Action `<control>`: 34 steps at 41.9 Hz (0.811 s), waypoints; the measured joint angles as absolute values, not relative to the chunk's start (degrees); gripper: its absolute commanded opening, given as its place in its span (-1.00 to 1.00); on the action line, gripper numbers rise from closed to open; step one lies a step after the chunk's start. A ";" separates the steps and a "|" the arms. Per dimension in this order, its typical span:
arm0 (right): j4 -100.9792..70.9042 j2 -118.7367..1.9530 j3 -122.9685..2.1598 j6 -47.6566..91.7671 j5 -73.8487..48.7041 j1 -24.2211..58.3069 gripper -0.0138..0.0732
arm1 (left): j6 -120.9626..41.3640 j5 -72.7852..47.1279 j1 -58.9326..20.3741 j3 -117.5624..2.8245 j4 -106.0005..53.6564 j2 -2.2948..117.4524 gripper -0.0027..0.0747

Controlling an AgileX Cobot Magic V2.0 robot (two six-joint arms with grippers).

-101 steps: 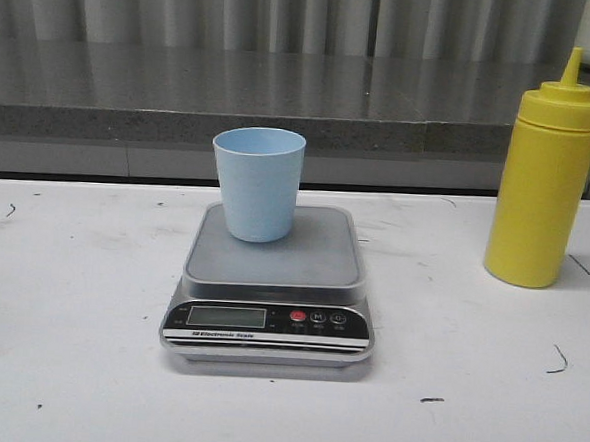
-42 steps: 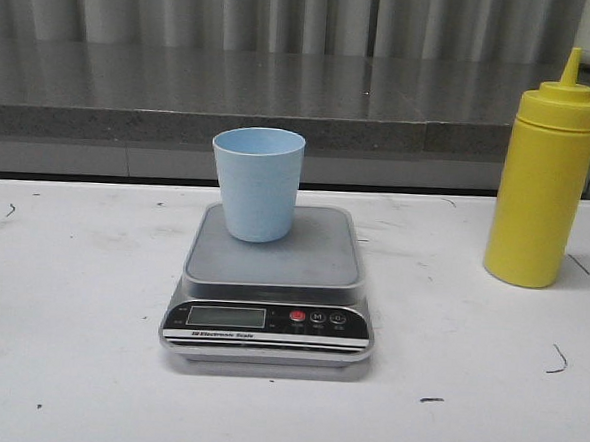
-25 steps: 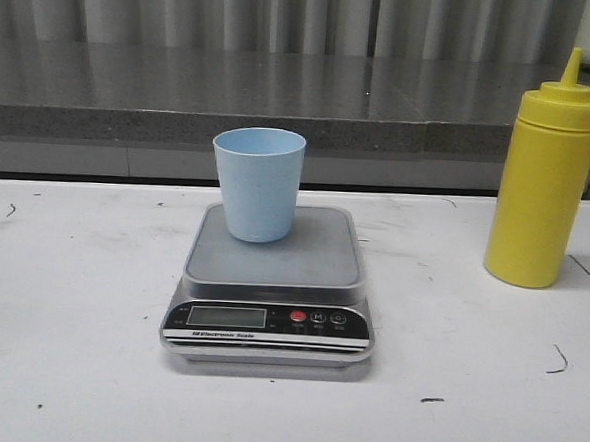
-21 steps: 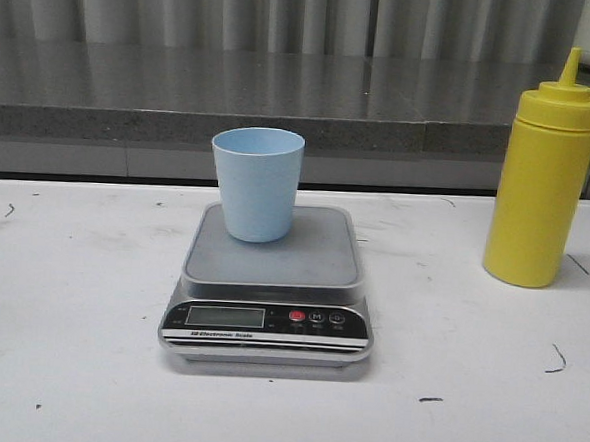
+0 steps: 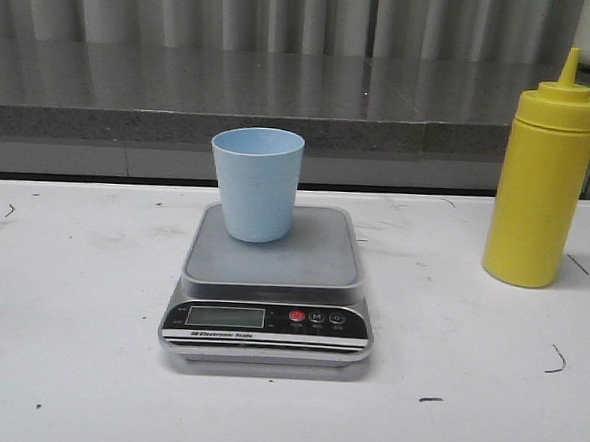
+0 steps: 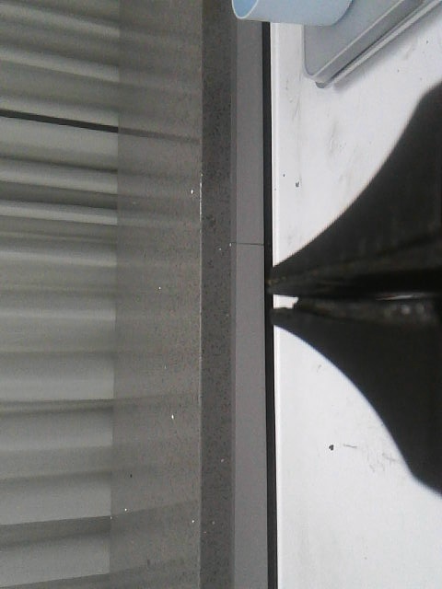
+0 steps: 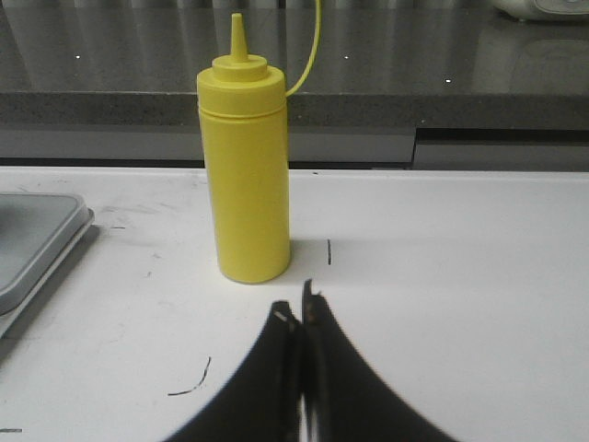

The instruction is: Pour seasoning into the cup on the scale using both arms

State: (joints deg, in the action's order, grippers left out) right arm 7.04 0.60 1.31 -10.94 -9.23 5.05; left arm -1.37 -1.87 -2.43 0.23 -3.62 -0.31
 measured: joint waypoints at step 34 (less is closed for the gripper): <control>-4.97 0.60 1.55 0.00 -5.73 5.05 -0.84 | -1.37 -1.87 -2.43 0.23 -3.62 -0.31 -0.98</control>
